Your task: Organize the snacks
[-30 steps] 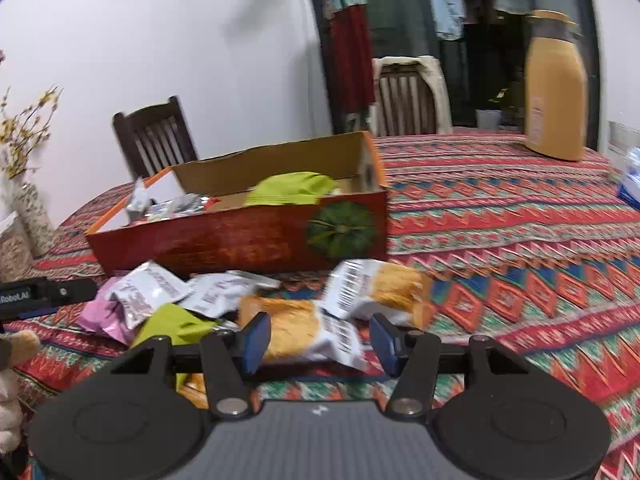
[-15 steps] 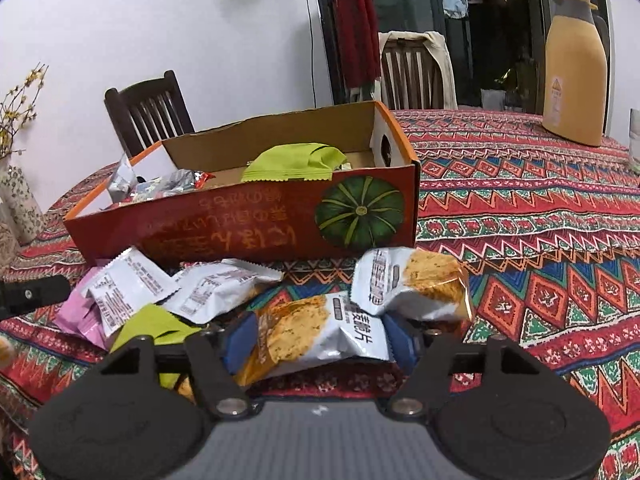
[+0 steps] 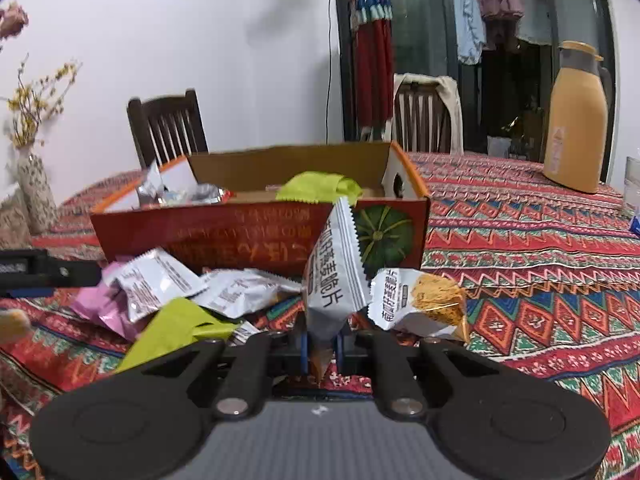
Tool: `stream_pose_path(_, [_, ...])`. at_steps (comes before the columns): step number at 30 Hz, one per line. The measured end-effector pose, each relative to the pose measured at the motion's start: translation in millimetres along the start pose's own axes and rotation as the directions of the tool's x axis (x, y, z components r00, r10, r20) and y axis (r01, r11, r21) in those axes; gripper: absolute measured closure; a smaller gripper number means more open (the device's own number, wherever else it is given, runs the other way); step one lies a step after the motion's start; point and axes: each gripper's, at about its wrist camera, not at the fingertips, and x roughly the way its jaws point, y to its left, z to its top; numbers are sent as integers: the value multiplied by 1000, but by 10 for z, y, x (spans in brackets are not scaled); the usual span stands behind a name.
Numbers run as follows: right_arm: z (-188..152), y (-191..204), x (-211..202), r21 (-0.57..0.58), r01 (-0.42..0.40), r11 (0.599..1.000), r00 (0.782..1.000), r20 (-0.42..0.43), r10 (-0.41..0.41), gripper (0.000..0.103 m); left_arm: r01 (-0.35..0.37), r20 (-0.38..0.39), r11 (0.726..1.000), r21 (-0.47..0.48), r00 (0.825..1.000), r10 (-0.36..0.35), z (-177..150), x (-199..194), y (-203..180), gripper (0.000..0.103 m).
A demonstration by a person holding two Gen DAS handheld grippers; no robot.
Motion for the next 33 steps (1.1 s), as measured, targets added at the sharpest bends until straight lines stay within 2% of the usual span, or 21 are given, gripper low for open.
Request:
stream_pose_path(10, [-91, -49, -450, 36, 6, 999, 995, 104, -10, 91, -35, 9, 999, 29, 999, 34, 5, -44, -86, 0])
stream_pose_path(14, [-159, -95, -596, 36, 3, 999, 992, 128, -8, 91, 0, 14, 998, 61, 1000, -1, -31, -214, -220, 0])
stream_pose_path(23, [-301, -170, -772, 51, -25, 998, 988, 154, 17, 91, 64, -44, 988, 139, 997, -58, -237, -318, -655, 0])
stream_pose_path(33, [-425, -326, -809, 83, -48, 995, 987, 157, 34, 91, 70, -109, 977, 202, 993, -49, -474, -266, -993, 0])
